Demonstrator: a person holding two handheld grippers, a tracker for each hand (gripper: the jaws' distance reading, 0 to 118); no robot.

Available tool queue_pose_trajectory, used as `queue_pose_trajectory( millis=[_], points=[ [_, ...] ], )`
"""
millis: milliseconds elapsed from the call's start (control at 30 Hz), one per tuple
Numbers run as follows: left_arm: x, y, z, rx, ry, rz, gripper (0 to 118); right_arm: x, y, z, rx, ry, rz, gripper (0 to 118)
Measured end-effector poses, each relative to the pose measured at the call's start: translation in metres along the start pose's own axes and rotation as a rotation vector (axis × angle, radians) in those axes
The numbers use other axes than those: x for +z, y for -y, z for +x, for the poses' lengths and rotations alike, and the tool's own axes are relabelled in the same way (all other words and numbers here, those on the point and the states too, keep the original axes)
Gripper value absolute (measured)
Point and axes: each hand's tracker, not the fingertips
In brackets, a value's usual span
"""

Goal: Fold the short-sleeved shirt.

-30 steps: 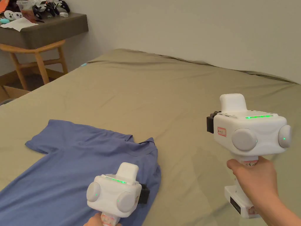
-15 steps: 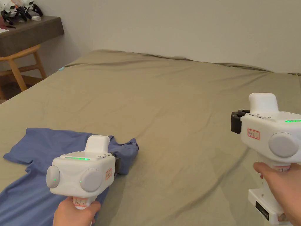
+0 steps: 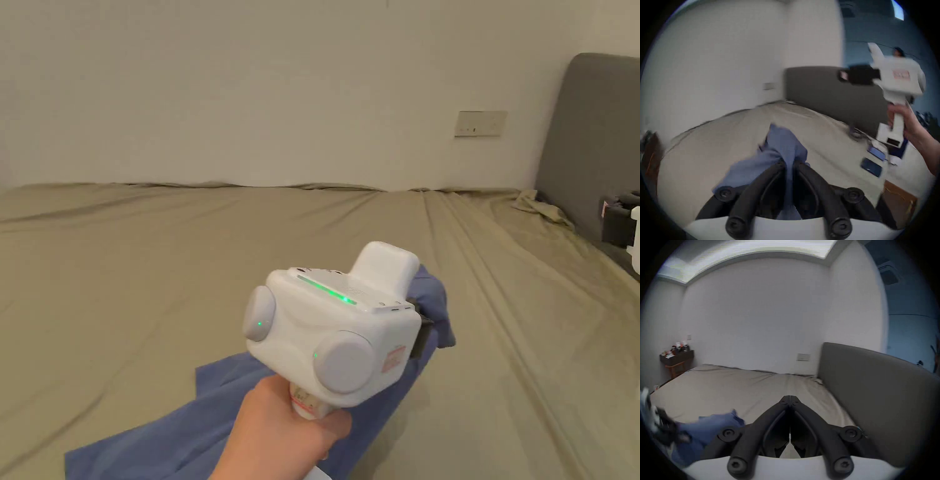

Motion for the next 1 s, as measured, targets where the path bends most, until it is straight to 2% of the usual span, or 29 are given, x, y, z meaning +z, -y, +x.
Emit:
queue_pose_trajectory(
  millis=[100,267,433,533,600,633,667,700,733,800,933,967,1000],
  points=[
    [-0.050,0.007,0.075,-0.085,0.158,-0.060,5,0.019,0.011,0.045,-0.017,0.079,-0.012,3],
    [-0.130,0.047,0.170,-0.144,0.280,-0.221,5,0.031,0.047,0.098,-0.031,0.176,-0.083,3],
    [-0.182,0.101,0.203,-0.190,0.278,-0.391,5,0.024,0.089,0.117,-0.057,0.193,-0.162,3],
    [-0.193,0.119,0.215,-0.233,0.254,-0.419,5,0.017,0.108,0.116,-0.068,0.186,-0.192,3],
    [-0.201,0.127,0.214,-0.196,0.261,-0.441,5,0.014,0.117,0.111,-0.075,0.175,-0.213,3],
    [-0.202,0.128,0.212,-0.154,0.259,-0.452,16,0.013,0.120,0.109,-0.080,0.167,-0.220,3],
    [-0.202,0.128,0.206,-0.091,0.274,-0.459,46,0.012,0.122,0.105,-0.086,0.157,-0.225,3],
    [-0.201,0.129,0.201,-0.047,0.270,-0.475,84,0.011,0.122,0.102,-0.089,0.148,-0.229,3],
    [-0.195,0.128,0.192,0.008,0.300,-0.474,87,0.013,0.123,0.098,-0.093,0.135,-0.227,3],
    [-0.175,0.120,0.172,0.088,0.305,-0.434,87,0.013,0.122,0.088,-0.093,0.110,-0.222,3],
    [-0.088,0.096,0.110,0.139,0.216,-0.281,87,0.017,0.120,0.069,-0.101,0.053,-0.206,3],
    [-0.057,0.093,0.091,0.155,0.195,-0.235,82,0.018,0.120,0.062,-0.104,0.031,-0.203,3],
    [-0.021,0.093,0.074,0.172,0.149,-0.190,47,0.021,0.121,0.055,-0.100,0.018,-0.199,3]
  ],
)
